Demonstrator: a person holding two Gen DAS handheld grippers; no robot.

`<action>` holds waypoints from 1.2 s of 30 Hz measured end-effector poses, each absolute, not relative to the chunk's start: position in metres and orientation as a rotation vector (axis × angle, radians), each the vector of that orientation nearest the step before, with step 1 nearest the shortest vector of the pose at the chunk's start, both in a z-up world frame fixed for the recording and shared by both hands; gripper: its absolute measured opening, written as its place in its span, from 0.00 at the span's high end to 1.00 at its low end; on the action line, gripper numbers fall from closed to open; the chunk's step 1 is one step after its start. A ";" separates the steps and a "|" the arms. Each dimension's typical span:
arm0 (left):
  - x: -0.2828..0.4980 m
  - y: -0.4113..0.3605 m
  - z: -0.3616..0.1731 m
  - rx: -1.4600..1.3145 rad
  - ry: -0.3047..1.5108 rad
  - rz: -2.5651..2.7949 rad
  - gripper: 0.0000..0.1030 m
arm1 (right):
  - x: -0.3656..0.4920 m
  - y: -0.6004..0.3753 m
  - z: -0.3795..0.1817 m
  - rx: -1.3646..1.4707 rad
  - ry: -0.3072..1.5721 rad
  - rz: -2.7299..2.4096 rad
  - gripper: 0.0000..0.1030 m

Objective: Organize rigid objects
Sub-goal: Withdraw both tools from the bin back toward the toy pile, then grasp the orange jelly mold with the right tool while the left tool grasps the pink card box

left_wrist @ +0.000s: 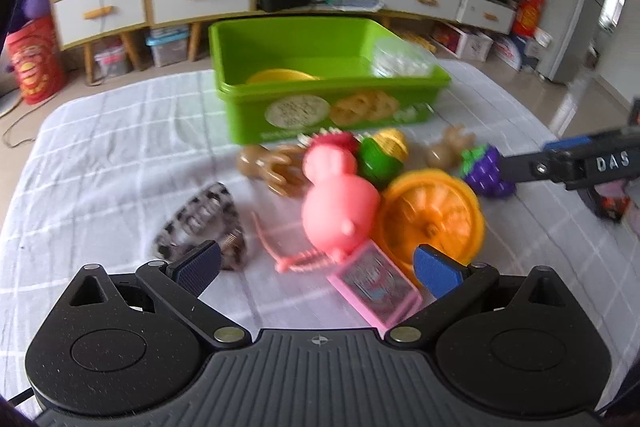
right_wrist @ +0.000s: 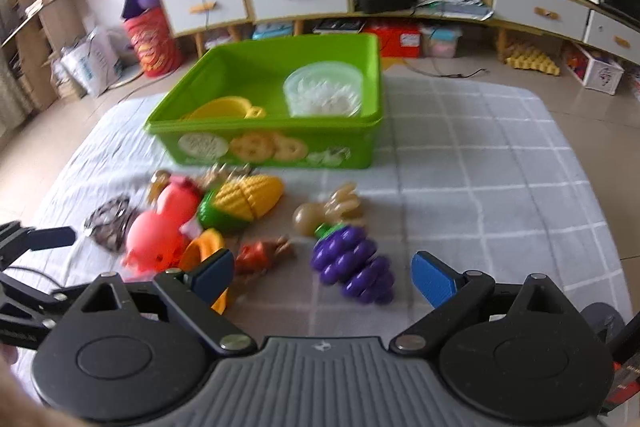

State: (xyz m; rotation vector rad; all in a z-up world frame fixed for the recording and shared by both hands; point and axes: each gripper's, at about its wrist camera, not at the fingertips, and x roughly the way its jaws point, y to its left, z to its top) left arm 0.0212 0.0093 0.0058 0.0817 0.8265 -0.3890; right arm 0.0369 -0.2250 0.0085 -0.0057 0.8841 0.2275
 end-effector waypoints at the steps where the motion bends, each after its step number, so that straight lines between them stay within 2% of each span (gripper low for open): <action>1: 0.019 0.006 0.004 0.096 0.829 -0.403 0.02 | 0.036 -0.222 0.007 -0.009 0.892 0.239 0.17; 16: -0.001 -0.028 -0.030 0.258 0.816 -0.532 0.02 | 0.035 -0.193 -0.020 0.032 1.010 0.346 0.17; 28: -0.001 -0.025 -0.038 0.242 0.812 -0.572 0.05 | 0.041 -0.194 -0.032 0.105 1.045 0.325 0.18; 36: 0.004 -0.019 -0.037 0.206 0.805 -0.560 0.13 | 0.042 -0.190 -0.035 0.123 1.046 0.356 0.31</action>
